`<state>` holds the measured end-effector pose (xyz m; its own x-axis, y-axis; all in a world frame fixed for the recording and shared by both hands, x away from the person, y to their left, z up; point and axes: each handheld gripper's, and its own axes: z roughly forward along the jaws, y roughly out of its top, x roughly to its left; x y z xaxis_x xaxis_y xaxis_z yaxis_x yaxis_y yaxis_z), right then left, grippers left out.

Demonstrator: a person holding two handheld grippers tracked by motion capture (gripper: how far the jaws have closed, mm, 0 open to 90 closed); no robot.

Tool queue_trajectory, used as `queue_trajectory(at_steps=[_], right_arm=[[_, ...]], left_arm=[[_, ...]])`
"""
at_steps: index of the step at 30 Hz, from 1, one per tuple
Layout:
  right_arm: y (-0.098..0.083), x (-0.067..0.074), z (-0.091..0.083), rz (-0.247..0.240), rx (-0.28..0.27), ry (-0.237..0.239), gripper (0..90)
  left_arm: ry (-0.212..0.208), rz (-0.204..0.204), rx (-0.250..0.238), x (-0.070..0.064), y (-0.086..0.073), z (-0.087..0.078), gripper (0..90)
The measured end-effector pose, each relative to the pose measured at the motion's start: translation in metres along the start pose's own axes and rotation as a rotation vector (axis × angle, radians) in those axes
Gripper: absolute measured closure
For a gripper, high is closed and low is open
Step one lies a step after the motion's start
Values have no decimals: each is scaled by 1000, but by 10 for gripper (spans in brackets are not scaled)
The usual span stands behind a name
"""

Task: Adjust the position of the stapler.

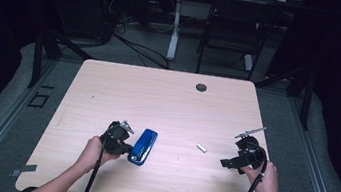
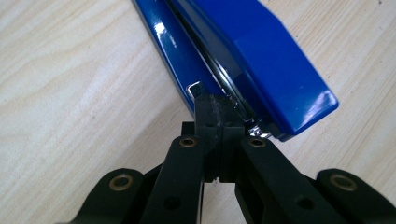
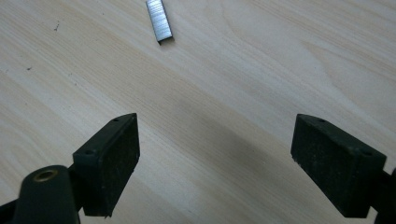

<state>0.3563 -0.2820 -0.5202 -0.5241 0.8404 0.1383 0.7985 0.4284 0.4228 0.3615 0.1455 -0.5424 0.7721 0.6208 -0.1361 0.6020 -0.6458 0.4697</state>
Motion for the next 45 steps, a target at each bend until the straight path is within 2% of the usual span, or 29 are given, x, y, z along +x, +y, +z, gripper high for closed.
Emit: queue_trajectory(at_steps=[1, 2, 3, 5, 9, 20, 28, 31, 38, 44, 45], right_arm=[[0, 0, 0, -5, 6, -11, 149], [0, 0, 0, -1, 1, -4, 149], [0, 0, 0, -5, 9, -11, 149], [0, 0, 0, -4, 4, -8, 149], [0, 0, 0, -2, 3, -3, 149], [0, 1, 1, 1, -3, 2, 151], [2, 2, 2, -10, 12, 0, 152], [3, 5, 3, -3, 3, 9, 152], [5, 8, 4, -19, 9, 15, 154], [7, 13, 4, -10, -12, 24, 155], [7, 14, 4, -23, -6, 18, 156]], left_arm=[[-23, -5, -3, -3, 1, 2, 900], [-1, 23, 3, -8, 3, 3, 900], [-4, 43, 3, -13, 6, 6, 900], [-3, 58, 2, -17, 8, 7, 900], [-15, 52, -6, -21, 9, 9, 900], [-36, 93, -36, -42, 17, 19, 900], [-40, 97, -61, -48, 22, 25, 900], [-45, 94, -72, -50, 25, 28, 900], [-52, 100, -87, -54, 31, 33, 900], [-62, 98, -102, -57, 38, 39, 900], [-62, 94, -106, -58, 39, 40, 900]])
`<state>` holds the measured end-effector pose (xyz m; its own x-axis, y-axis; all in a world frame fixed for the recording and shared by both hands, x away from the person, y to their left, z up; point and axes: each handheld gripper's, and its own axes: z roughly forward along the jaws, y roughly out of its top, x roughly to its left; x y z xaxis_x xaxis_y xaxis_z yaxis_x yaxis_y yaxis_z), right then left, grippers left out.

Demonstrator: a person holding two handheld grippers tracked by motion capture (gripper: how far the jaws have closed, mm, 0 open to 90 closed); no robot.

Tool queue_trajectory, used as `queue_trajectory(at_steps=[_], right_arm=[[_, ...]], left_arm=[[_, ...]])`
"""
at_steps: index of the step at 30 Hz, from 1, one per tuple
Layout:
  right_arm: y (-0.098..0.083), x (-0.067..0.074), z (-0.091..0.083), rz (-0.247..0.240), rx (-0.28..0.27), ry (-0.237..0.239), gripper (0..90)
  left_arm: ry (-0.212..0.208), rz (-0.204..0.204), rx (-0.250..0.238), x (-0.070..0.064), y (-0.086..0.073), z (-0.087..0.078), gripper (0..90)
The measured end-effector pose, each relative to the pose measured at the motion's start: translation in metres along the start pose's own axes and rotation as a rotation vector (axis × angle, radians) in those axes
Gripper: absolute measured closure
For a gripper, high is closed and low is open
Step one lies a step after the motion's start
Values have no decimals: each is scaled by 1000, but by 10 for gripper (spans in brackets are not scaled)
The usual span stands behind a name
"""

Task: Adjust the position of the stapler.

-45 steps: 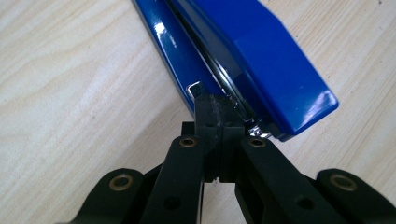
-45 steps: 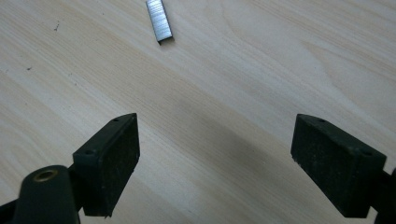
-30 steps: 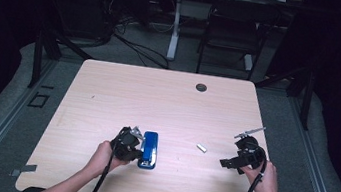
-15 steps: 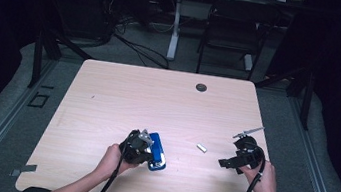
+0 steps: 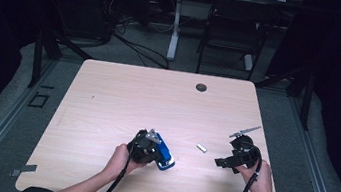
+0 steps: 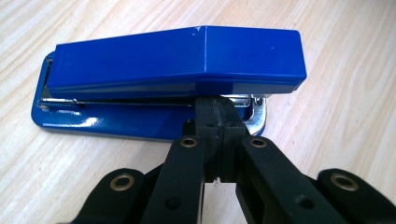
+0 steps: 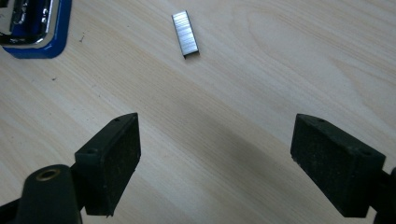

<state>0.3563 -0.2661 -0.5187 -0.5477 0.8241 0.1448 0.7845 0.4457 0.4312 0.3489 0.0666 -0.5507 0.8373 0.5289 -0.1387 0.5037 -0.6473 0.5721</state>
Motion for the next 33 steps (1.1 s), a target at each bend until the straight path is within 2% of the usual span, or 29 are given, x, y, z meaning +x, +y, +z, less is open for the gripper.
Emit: queue_trajectory(at_steps=[3, 9, 11, 14, 15, 18, 19, 20, 22, 23, 25, 27, 28, 29, 32, 33], right_arm=[[2, 5, 1, -2, -19, 9, 156], [6, 10, 3, -22, -6, 17, 156], [8, 14, 4, -19, -12, 33, 155], [10, 19, 5, -19, -32, 37, 154], [11, 20, 5, -35, -23, 45, 153], [13, 23, 6, -37, -28, 51, 149], [15, 27, 7, -52, -23, 55, 145], [16, 28, 7, -68, -9, 49, 143], [17, 30, 8, -65, -11, 54, 143], [18, 32, 9, -74, -18, 58, 142], [21, 37, 9, -96, 0, 63, 138], [25, 45, 13, -104, -17, 77, 132], [25, 45, 13, -104, -17, 77, 132], [27, 48, 14, -111, -20, 80, 117], [30, 53, 16, -130, -16, 84, 83], [31, 55, 17, -137, -19, 83, 68]], left_arm=[[-9, -7, -9, 0, 3, 3, 900], [-18, -15, -21, 0, 6, 6, 900], [-24, -13, -20, 0, 6, 7, 897], [-30, -13, -17, 1, 6, 6, 847], [-45, -13, -10, 2, 6, 4, 831], [-53, -18, 14, 4, 6, 3, 695], [-54, -32, 28, 6, 6, 0, 652], [-44, -33, 38, 7, 5, -1, 607], [-41, -38, 48, 8, 5, -3, 521], [-36, -38, 54, 10, 5, -5, 521], [-13, -37, 65, 12, 5, -10, 433], [3, -41, 72, 17, 3, -18, 329], [9, -45, 71, 19, 2, -21, 329], [20, -60, 73, 26, -1, -29, 251], [39, -80, 67, 35, -6, -38, 189], [44, -101, 64, 46, -10, -47, 175]])
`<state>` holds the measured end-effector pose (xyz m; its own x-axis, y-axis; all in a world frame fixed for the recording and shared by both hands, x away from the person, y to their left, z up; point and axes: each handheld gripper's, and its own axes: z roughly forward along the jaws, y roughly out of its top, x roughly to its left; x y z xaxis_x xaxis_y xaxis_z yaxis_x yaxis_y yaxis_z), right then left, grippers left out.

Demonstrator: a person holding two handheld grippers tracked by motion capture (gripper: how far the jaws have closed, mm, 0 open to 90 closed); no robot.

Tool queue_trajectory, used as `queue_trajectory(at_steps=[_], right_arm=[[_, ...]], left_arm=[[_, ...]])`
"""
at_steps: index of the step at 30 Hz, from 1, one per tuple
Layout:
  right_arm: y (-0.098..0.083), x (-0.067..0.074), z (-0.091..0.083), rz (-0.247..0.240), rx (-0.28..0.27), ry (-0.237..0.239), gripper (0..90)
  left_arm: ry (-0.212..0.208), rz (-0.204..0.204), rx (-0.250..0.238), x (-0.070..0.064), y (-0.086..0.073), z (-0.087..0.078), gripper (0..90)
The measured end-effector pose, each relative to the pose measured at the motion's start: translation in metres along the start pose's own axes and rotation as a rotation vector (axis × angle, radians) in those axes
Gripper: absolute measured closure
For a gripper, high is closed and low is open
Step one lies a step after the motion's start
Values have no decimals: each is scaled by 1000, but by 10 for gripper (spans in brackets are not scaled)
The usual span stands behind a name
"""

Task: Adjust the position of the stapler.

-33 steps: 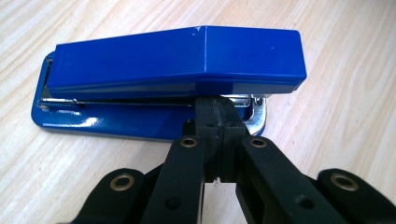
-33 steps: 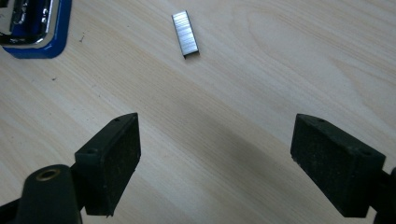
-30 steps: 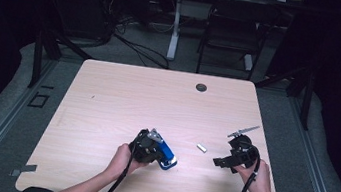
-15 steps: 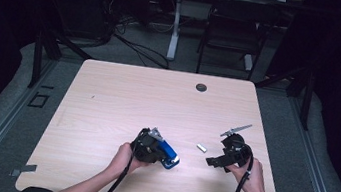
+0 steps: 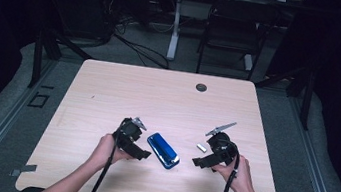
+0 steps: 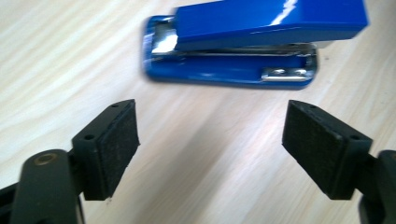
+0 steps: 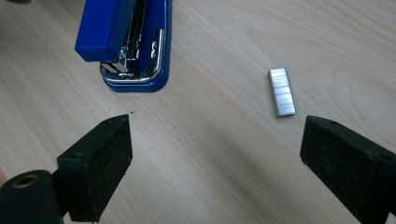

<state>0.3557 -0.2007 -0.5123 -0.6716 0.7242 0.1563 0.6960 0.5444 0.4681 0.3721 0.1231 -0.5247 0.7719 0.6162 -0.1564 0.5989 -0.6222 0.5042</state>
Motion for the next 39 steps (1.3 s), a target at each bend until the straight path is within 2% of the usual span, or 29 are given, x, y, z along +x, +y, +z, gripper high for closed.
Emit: queue_trajectory(at_steps=[2, 3, 4, 5, 7, 8, 10, 12, 13, 15, 16, 18, 21, 22, 23, 25, 26, 27, 35, 39], right_arm=[[2, 1, 1, -3, 4, -2, 50], [3, 3, 3, -5, 4, -1, 37], [7, 7, 5, -9, 4, 3, 18], [7, 7, 5, -9, 4, 3, 18], [13, 12, 9, -12, 3, 5, 0], [15, 13, 9, -26, 9, 6, 0], [16, 15, 10, -20, -6, 10, 4], [20, 18, 10, -36, -5, 23, 31], [25, 25, 12, -49, -25, 31, 69], [28, 30, 15, -74, -23, 36, 119], [30, 34, 16, -78, -27, 44, 147], [32, 38, 19, -91, -26, 47, 146], [39, 48, 25, -113, -16, 47, 232], [42, 54, 29, -122, -25, 35, 294], [42, 54, 29, -122, -25, 35, 294], [47, 62, 35, -137, -15, 23, 374], [47, 62, 35, -137, -15, 23, 374], [50, 67, 41, -146, -5, 23, 414], [54, 75, 55, -155, 22, -36, 574], [53, 76, 58, -156, 17, -33, 593]], left_arm=[[3, -14, -4, 5, -2, -3, 148], [17, -29, -12, 12, -4, -7, 148], [28, -48, -12, 20, -8, -11, 111], [28, -48, -12, 20, -8, -11, 87], [74, -72, -9, 30, -15, -17, 53], [76, -84, -12, 32, -17, -19, 31], [73, -96, -13, 35, -19, -21, 0], [80, -109, -17, 38, -23, -24, 0], [90, -122, -23, 39, -26, -27, 0], [93, -126, -21, 40, -28, -28, 0], [111, -128, -15, 41, -32, -29, 0], [112, -133, -12, 43, -34, -29, 0], [117, -143, -1, 48, -37, -28, 1], [120, -147, -4, 50, -38, -27, 1], [118, -150, -3, 52, -38, -27, 1], [113, -153, 3, 55, -38, -25, 1], [113, -153, 3, 55, -38, -25, 1], [115, -149, 5, 56, -37, -25, 1], [107, -131, 18, 57, -35, -20, 1], [104, -122, 21, 57, -34, -19, 1]])
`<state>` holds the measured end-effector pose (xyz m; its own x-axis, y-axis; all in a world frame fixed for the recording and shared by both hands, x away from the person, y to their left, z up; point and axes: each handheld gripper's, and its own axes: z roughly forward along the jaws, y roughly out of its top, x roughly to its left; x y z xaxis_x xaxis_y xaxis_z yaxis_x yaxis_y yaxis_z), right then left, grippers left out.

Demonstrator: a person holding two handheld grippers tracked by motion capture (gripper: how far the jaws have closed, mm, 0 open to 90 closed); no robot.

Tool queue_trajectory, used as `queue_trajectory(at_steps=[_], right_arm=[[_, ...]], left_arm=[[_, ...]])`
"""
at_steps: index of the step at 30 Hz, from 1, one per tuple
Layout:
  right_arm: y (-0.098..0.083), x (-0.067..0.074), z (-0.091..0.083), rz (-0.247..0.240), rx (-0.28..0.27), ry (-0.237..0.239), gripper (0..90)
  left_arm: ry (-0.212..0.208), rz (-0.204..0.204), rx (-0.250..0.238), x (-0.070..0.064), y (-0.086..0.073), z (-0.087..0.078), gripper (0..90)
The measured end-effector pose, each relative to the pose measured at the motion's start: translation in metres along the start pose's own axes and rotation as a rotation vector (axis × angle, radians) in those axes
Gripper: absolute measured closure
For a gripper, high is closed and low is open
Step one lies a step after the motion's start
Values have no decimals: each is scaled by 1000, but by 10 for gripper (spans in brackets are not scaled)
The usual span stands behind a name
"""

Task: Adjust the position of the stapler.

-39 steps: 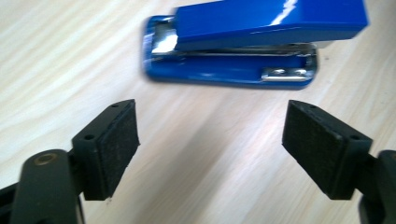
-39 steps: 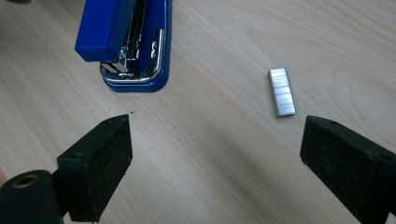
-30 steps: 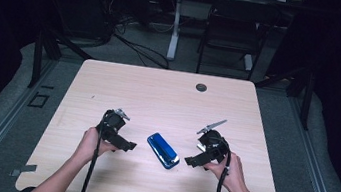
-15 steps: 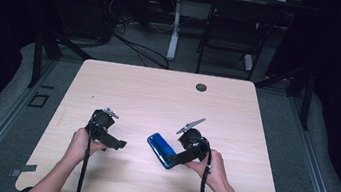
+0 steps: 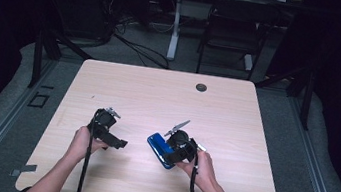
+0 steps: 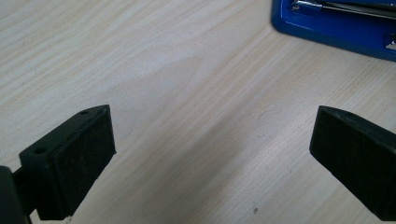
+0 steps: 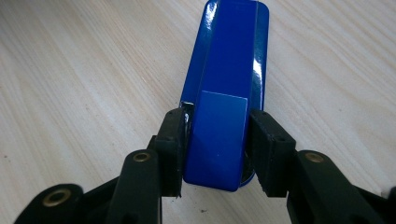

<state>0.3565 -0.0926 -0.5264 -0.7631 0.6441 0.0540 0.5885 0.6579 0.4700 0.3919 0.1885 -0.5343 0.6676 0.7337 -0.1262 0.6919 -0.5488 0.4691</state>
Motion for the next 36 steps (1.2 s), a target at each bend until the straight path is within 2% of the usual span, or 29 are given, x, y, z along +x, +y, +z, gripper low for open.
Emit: queue_trajectory(at_steps=[4, 11, 13, 18, 24, 28, 31, 36], right_arm=[[0, -1, -2, -27, 15, -1, 605], [-2, -5, -4, -36, 9, 29, 634], [-2, -6, -5, -54, 20, 34, 639], [-3, -6, -4, -71, 10, 50, 645], [-3, -3, -5, -146, 31, 53, 655], [-4, -3, -5, -167, 33, 65, 660], [-5, -4, -6, -203, 37, 76, 660], [-5, -5, -6, -225, 38, 90, 661]], left_arm=[[-3, 4, -4, 0, 1, 0, 2], [-9, 5, -6, 0, 1, -1, 1], [-9, 8, -8, 0, 1, -1, 1], [-10, 12, -7, 0, 1, 0, 1], [-20, 22, -9, -1, 2, 0, 1], [-23, 31, -8, -2, 2, 0, 1], [-31, 42, -6, -3, 2, 1, 1], [-33, 54, -9, -5, 3, 1, 1]])
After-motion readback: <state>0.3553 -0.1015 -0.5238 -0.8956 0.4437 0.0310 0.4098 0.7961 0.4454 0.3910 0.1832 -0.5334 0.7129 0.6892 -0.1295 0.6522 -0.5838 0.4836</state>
